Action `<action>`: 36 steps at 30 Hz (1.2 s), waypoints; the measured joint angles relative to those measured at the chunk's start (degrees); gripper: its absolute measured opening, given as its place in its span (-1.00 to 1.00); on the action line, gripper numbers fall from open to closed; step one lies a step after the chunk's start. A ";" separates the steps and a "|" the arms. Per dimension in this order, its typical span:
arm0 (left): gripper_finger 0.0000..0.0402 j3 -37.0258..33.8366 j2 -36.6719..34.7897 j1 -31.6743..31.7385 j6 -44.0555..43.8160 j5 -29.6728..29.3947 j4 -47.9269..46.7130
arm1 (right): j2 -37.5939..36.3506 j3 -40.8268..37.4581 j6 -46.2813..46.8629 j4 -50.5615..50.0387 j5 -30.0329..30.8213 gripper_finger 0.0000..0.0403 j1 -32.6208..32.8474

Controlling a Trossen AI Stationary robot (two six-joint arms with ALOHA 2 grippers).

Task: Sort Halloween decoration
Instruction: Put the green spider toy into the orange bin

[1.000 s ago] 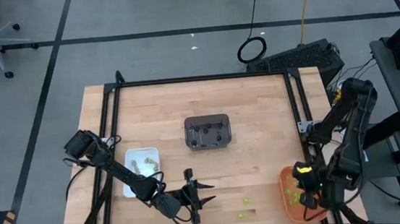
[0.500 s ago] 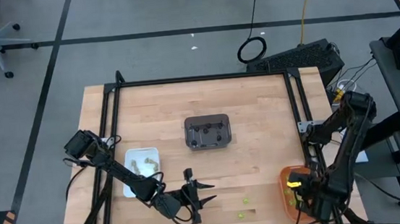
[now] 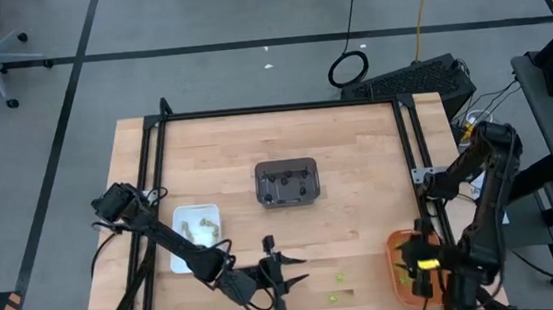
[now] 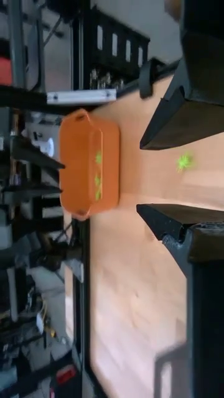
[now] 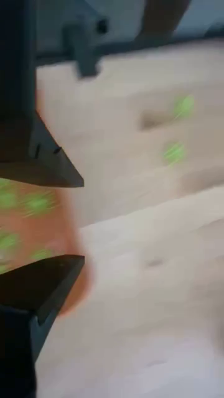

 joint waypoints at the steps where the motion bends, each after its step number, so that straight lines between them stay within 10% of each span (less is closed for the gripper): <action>1: -0.25 1.06 0.84 0.26 -0.04 1.07 -0.29 | 0.28 0.00 -1.46 1.64 3.40 -0.13 0.59; 9: -0.25 10.50 9.43 2.90 -0.09 9.76 -5.08 | 4.37 0.00 -18.75 15.78 16.50 -0.17 0.57; 23: -0.25 26.17 22.69 9.08 -3.10 22.75 -22.32 | 6.05 0.00 -30.68 19.25 16.70 -0.17 -0.51; 36: -0.25 26.81 24.93 10.98 0.10 26.58 -24.03 | 6.05 0.00 -32.16 19.02 16.65 -0.17 -0.62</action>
